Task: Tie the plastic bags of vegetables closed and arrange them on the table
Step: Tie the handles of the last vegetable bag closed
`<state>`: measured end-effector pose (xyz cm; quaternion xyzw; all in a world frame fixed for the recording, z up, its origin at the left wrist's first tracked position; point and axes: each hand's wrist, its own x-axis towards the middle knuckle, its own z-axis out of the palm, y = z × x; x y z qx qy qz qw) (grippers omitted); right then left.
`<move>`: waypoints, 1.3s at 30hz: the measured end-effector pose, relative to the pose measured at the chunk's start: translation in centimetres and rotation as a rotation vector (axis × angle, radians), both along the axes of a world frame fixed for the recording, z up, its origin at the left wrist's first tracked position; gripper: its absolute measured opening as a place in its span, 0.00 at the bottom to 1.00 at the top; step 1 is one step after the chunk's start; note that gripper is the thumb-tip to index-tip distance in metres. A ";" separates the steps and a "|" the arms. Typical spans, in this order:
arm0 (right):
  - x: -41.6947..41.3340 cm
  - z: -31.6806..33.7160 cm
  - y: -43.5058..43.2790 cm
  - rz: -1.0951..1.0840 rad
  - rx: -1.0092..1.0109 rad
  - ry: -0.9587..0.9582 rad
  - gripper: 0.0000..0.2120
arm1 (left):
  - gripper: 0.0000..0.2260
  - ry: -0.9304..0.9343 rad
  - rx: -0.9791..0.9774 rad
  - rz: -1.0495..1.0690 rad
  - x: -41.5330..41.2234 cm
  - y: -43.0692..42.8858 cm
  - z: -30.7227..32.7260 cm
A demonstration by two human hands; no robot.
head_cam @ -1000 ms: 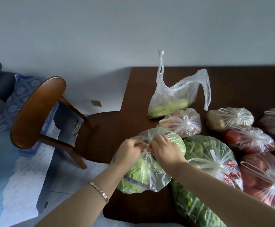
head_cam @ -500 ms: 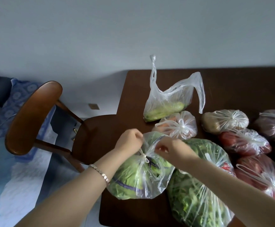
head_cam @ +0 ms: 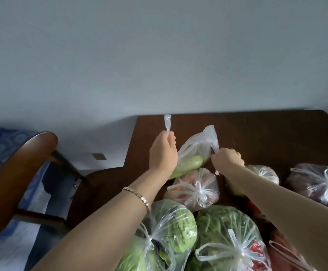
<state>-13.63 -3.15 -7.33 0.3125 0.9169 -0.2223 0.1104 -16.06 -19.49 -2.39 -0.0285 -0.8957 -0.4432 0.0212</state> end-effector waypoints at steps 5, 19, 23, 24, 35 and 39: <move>-0.1 1.7 0.5 0.108 -0.231 0.615 0.14 | 0.18 -0.015 0.162 -0.032 -0.3 0.1 0.4; 3.9 6.2 -1.0 -0.067 -1.204 0.675 0.14 | 0.09 -0.298 0.681 -0.158 3.1 0.1 -1.2; 4.0 4.5 -1.5 -0.066 -1.026 0.482 0.16 | 0.06 -0.492 0.723 -0.215 4.0 -0.6 -1.3; 4.3 4.3 -1.8 -0.021 -1.001 0.450 0.17 | 0.05 -0.525 0.717 -0.223 4.3 -0.7 -1.1; 7.1 4.1 -2.8 0.162 -0.959 0.536 0.09 | 0.02 -0.653 0.672 -0.130 5.0 0.3 -0.8; 7.3 3.3 -2.9 0.019 -0.851 0.613 0.11 | 0.09 -0.383 0.405 -0.227 5.7 0.7 -1.1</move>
